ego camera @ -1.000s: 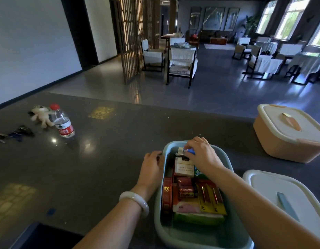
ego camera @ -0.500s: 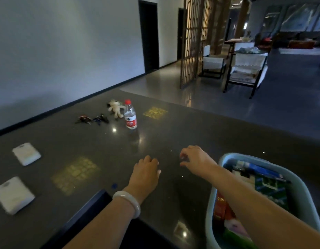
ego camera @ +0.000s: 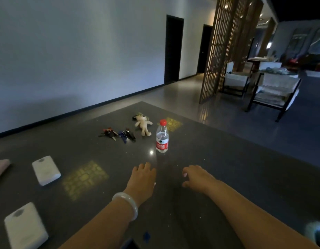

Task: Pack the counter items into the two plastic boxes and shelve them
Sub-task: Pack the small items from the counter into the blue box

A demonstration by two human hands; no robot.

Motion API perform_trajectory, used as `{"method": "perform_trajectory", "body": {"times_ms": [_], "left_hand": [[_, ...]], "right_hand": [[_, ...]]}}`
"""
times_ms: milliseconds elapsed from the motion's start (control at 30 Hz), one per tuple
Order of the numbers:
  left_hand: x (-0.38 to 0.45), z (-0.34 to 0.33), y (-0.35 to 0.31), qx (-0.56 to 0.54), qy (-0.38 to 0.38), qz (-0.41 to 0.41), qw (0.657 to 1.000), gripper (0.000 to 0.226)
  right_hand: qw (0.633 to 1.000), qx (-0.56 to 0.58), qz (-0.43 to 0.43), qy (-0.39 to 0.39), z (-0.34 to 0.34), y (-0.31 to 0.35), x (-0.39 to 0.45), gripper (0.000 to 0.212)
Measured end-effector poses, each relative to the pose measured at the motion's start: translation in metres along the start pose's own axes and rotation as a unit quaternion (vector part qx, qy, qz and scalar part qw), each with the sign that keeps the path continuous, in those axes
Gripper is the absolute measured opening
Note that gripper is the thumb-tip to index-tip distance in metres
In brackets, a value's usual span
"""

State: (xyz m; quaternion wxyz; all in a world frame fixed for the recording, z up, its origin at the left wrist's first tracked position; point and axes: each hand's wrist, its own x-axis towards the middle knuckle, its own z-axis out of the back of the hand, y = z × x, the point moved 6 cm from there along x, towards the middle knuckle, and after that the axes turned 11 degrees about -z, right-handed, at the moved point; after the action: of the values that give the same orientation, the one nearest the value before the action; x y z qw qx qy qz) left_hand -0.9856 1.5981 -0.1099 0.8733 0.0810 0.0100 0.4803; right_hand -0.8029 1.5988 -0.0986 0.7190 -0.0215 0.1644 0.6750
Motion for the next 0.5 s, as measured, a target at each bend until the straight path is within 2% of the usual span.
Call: {"method": "perform_trajectory", "body": {"times_ms": [100,233,367,500], "left_hand": [[0.025,-0.017,0.033,0.004,0.022,-0.005,1.000,0.043],[0.053,-0.050,0.057,-0.053,0.077,-0.005,0.996,0.066],[0.066,-0.092,0.065,-0.150,0.164,0.032,0.974,0.095],[0.069,-0.118,0.065,-0.197,0.173,0.037,0.964,0.102]], "right_hand": [[1.000,-0.007,-0.017,0.001,0.004,0.021,0.039,0.038],[0.998,-0.018,-0.056,0.003,0.001,0.037,0.083,0.057],[0.987,0.095,-0.126,0.010,-0.007,0.039,0.123,0.087],[0.967,0.186,-0.174,0.004,-0.013,0.039,0.161,0.103]]}}
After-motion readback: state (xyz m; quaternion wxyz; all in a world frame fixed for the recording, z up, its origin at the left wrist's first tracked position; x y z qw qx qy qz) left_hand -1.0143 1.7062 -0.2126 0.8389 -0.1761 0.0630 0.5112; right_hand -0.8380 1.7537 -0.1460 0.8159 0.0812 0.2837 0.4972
